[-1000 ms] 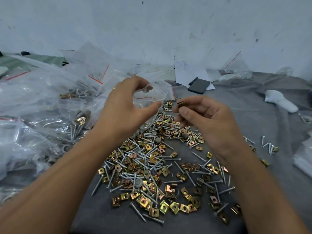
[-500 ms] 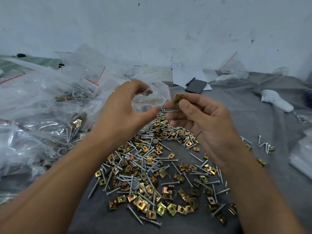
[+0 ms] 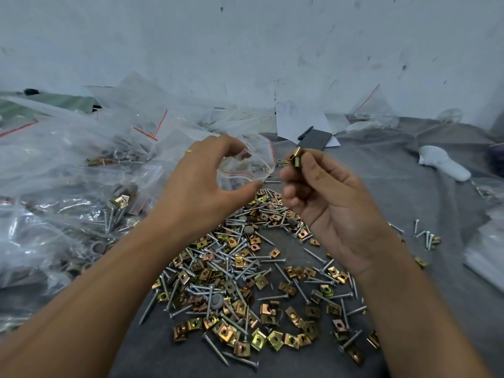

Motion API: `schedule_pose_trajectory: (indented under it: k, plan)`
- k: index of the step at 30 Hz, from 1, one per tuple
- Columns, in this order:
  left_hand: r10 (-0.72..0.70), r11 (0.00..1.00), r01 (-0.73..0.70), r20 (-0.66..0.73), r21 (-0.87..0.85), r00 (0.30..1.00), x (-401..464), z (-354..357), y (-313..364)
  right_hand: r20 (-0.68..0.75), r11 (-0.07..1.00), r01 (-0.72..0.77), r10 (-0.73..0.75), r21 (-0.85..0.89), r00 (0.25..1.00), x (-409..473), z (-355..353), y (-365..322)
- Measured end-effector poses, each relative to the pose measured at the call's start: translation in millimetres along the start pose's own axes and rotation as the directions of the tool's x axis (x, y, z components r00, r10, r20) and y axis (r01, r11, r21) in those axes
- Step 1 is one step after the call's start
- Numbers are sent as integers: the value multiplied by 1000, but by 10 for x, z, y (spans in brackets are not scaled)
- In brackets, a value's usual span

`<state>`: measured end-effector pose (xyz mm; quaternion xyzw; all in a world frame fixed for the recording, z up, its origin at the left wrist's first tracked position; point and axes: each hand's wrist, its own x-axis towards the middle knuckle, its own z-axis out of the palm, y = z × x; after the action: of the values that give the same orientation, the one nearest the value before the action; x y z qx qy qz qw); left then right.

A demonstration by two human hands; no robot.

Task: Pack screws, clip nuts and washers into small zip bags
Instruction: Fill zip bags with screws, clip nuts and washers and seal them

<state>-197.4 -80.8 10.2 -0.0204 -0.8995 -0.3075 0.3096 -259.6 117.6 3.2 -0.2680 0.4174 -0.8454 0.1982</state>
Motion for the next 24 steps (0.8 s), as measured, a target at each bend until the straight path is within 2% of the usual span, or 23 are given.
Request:
schedule_pose_trajectory:
  k: [4,11,13,14,15,16,18,21,24]
  plan:
    - [9,1000,-9,-8,2,1000,-2,15,-23,8,998,-32,32,62,999,-11,-3,8]
    - [33,999,-33,-13,3,999,0,29,-44,19,996,-51,50,68,999,-5,-23,23]
    - [30,1000,-30,-3,3,1000,-4,30,-43,-11,1000,-14,14,-14,1000,-3,-19,21]
    - [30,1000,-30,5,9,1000,-4,33,-41,-40,990,31,-37,-137,999,1,-18,21]
    - [31,999,-32,13,17,999,-4,38,-38,-66,945,89,-115,-314,991,11,-18,24]
    - [35,999,-35,21,27,999,-3,43,-34,-73,851,146,-211,-504,975,20,-17,27]
    - [44,997,-47,39,57,998,-3,57,-16,-33,583,215,-384,-783,923,42,-14,44]
    - [73,992,-77,50,102,996,-11,78,8,90,245,235,-488,-941,868,69,1,82]
    - [94,991,-100,69,91,993,-27,97,10,195,53,254,-496,-966,846,81,53,113]
